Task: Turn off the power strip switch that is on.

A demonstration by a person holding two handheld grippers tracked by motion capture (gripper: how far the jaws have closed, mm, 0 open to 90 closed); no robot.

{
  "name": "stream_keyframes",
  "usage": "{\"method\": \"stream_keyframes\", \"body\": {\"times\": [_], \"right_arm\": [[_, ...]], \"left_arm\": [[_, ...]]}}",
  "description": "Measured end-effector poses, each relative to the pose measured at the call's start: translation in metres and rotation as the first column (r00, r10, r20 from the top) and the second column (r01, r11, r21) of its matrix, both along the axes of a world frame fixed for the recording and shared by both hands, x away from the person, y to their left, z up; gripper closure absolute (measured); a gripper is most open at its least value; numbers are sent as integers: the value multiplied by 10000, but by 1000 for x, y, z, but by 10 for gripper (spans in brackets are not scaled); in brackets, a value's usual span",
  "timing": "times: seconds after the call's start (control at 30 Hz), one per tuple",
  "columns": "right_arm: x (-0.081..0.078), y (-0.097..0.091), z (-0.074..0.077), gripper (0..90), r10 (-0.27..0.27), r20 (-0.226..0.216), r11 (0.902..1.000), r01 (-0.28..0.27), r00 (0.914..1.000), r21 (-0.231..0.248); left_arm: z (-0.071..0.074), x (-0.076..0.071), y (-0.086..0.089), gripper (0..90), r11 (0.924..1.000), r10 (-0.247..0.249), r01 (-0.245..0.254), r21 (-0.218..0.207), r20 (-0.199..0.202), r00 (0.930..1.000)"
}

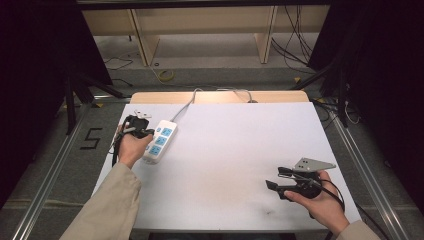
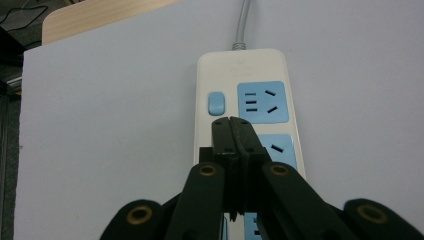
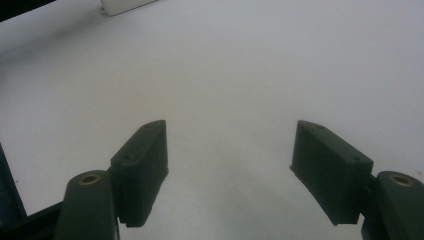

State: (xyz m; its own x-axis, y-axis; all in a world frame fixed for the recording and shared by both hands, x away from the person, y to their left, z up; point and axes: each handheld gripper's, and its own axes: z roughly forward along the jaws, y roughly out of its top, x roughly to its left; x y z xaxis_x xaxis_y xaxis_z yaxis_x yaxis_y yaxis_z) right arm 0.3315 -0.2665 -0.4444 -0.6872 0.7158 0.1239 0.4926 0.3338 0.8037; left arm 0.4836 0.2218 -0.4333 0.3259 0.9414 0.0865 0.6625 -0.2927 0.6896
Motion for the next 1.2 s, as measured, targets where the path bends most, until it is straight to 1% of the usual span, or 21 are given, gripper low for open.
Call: {"method": "stream_keyframes", "body": {"times": [0.2, 0.43, 0.7, 0.87, 1.2], "right_arm": [[0, 0, 0, 310, -18, 13, 10000, 18, 10000, 18], [0, 0, -1, 310, 4, -8, 10000, -4, 10000, -12], [1, 1, -1, 310, -4, -13, 10000, 4, 10000, -15], [0, 1, -1, 309, 9, -23, 10000, -9, 10000, -26], [0, 1, -1, 308, 32, -38, 10000, -32, 10000, -53]], "left_arm": [[-3, 3, 1, 898, 10000, 53, -52, 58, -96, 9999], [-5, 6, 4, 898, 9999, 151, -151, 16, -86, 9998], [-7, 8, 3, 898, 9998, 115, -112, 152, -201, 9997], [-8, 10, 6, 898, 9996, 291, -290, 58, -233, 9993], [-13, 14, 4, 898, 9998, 126, -120, 176, -354, 9993]]}}
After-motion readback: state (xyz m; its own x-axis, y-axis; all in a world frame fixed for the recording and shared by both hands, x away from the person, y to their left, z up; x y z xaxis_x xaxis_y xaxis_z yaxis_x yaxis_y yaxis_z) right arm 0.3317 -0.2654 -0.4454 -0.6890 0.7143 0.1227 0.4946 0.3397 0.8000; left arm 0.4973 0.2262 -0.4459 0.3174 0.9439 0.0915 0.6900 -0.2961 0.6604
